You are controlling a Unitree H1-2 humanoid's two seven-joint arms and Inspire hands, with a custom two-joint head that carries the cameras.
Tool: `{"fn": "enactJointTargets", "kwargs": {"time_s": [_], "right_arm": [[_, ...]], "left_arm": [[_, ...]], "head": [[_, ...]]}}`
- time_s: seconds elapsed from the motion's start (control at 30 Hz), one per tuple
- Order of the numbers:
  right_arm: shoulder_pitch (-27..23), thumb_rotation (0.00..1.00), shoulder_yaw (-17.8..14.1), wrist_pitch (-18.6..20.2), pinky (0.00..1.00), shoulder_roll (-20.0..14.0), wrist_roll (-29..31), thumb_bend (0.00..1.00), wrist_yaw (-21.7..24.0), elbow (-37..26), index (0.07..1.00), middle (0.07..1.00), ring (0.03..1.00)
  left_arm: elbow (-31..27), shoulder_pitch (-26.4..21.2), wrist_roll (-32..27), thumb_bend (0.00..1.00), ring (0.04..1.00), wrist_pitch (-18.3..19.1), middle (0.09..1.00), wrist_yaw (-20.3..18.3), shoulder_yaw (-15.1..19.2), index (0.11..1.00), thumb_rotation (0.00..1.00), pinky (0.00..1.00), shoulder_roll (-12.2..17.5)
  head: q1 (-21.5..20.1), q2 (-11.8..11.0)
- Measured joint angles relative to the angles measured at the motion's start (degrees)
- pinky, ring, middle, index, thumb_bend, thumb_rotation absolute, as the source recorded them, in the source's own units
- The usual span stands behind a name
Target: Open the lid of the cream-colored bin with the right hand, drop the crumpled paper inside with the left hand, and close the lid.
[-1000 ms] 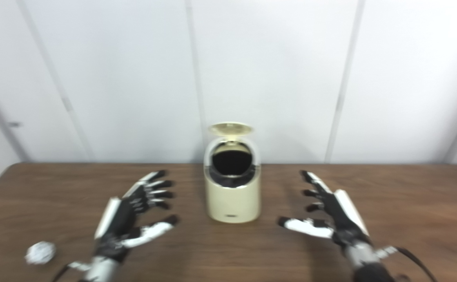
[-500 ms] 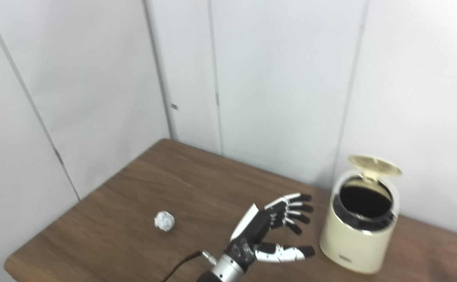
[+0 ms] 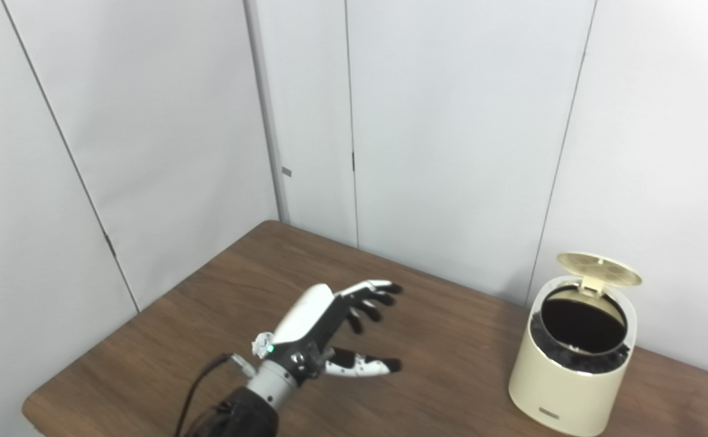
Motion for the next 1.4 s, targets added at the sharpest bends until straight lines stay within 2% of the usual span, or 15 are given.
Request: {"fn": "enactJointTargets", "kwargs": {"time_s": [0.1, 0.23, 0.3, 0.37, 0.53, 0.7, 0.8, 0.9, 1.0, 1.2, 1.4], "right_arm": [[-0.33, 0.6, 0.18, 0.0, 0.63, -0.04, -0.06, 0.95, 0.0, 0.02, 0.942, 0.948, 0.861], [-0.37, 0.61, 0.57, -0.17, 0.64, -0.26, -0.5, 0.95, -0.05, 0.04, 0.942, 0.946, 0.857], [-0.37, 0.61, 0.56, -0.63, 0.65, -0.47, -0.54, 0.96, -0.19, 0.09, 0.942, 0.946, 0.86], [-0.38, 0.61, 0.53, -0.69, 0.66, -0.5, -0.57, 0.96, -0.32, 0.1, 0.941, 0.947, 0.864], [-0.47, 0.63, 0.62, -0.9, 0.68, -0.47, -0.49, 0.97, -0.34, 0.11, 0.942, 0.95, 0.87], [-0.9, 0.61, 0.61, -1.9, 0.7, -0.47, -0.07, 0.95, -0.39, 0.26, 0.943, 0.956, 0.878], [-1.13, 0.61, 0.61, -2.1, 0.69, -0.48, 0.01, 0.95, -0.38, 0.28, 0.94, 0.953, 0.873], [-1.27, 0.61, 0.6, -2.32, 0.69, -0.5, 0.0, 0.95, -0.39, 0.35, 0.945, 0.954, 0.873], [-1.31, 0.6, 0.61, -2.32, 0.69, -0.57, 0.0, 0.94, -0.38, 0.36, 0.946, 0.954, 0.874], [-1.33, 0.58, 0.62, -2.3, 0.7, -0.74, -0.05, 0.92, -0.38, 0.36, 0.948, 0.956, 0.877], [-1.34, 0.58, 0.67, -2.26, 0.7, -0.74, -0.08, 0.91, -0.36, 0.35, 0.953, 0.959, 0.874]], "left_arm": [[-0.66, 0.04, 4.09, 0.79, 0.651, 1.72, 0.744, -1.54, 0.09, 0.817, 0.15, 0.51, 1.5], [-2.83, 0.44, 11.11, 0.79, 0.69, 4.68, 0.766, -7.18, 0.18, 0.802, 0.16, 0.56, 5.21], [-4.01, 0.68, 14.75, 0.82, 0.677, 6.09, 0.751, -11.12, 0.82, 0.785, 0.14, 0.54, 7.86], [-4.33, 0.84, 17.73, 0.86, 0.648, 6.84, 0.723, -13.26, 1.59, 0.759, 0.12, 0.51, 9.99], [-3.74, 1.48, 24.24, 0.94, 0.61, 6.76, 0.69, -16.02, 3.05, 0.726, 0.1, 0.47, 14.09], [-2.78, 1.45, 29.83, 0.93, 0.646, 6.89, 0.708, -20.04, 3.89, 0.72, 0.18, 0.49, 15.3], [-0.39, 1.15, 32.4, 0.92, 0.685, 6.96, 0.718, -23.33, 3.86, 0.725, 0.18, 0.54, 15.5], [2.09, 1.0, 33.12, 0.92, 0.681, 6.91, 0.711, -26.12, 3.87, 0.724, 0.18, 0.55, 15.72], [3.74, 0.93, 32.94, 0.93, 0.642, 6.11, 0.686, -26.52, 3.9, 0.734, 0.18, 0.53, 16.23], [6.77, 0.5, 32.54, 0.92, 0.621, 5.07, 0.648, -26.74, 3.8, 0.731, 0.18, 0.5, 16.66], [9.15, -0.18, 32.58, 0.89, 0.623, 4.61, 0.664, -26.2, 3.55, 0.704, 0.19, 0.49, 17.13]], "head": [[0.09, 0.09], [0.09, 0.09], [0.0, 0.17], [0.0, 0.35], [0.0, 0.35], [0.0, 0.62], [0.0, 0.62], [-0.44, 0.88], [-0.44, 0.88], [-0.62, 1.23], [-0.88, 1.23]]}}
